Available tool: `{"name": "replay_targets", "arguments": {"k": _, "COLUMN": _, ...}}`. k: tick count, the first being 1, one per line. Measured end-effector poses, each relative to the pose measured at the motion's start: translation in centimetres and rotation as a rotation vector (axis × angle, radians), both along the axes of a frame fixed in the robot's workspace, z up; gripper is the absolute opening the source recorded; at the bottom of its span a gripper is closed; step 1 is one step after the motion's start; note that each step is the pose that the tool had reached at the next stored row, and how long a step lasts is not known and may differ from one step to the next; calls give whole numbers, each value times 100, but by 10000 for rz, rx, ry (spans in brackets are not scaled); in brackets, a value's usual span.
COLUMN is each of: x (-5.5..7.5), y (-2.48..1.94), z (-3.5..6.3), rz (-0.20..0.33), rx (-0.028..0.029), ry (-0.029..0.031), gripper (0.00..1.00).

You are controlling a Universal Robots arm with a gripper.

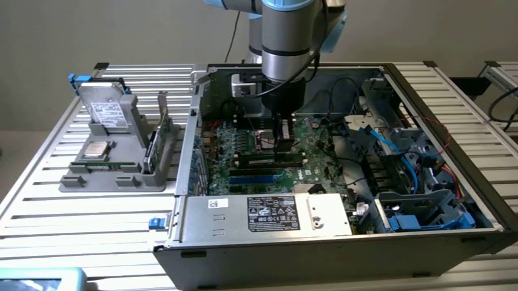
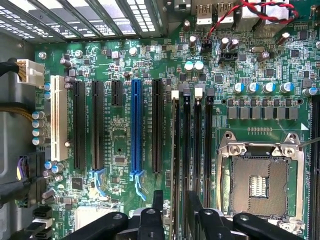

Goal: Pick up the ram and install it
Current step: 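Insert the ram into the slot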

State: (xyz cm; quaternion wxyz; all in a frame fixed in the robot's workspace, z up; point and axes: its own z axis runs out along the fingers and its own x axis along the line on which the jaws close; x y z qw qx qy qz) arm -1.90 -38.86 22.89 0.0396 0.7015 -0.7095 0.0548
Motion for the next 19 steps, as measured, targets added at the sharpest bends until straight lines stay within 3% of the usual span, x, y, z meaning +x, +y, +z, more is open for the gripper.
{"name": "replay_targets", "arguments": {"k": 9, "x": 14, "y": 0, "z": -1, "rz": -1, "rx": -13, "ry": -37, "gripper": 33}}
{"name": "replay_targets", "arguments": {"k": 10, "x": 12, "y": 0, "z": -2, "rz": 0, "rx": -13, "ry": -40, "gripper": 24}}
{"name": "replay_targets", "arguments": {"k": 11, "x": 10, "y": 0, "z": -2, "rz": 0, "rx": -15, "ry": -41, "gripper": 24}}
{"name": "replay_targets", "arguments": {"k": 13, "x": 10, "y": 0, "z": -3, "rz": 2, "rx": -22, "ry": -42, "gripper": 12}}
{"name": "replay_targets", "arguments": {"k": 19, "x": 9, "y": 0, "z": 34, "rz": 1, "rx": -93, "ry": -43, "gripper": 11}}
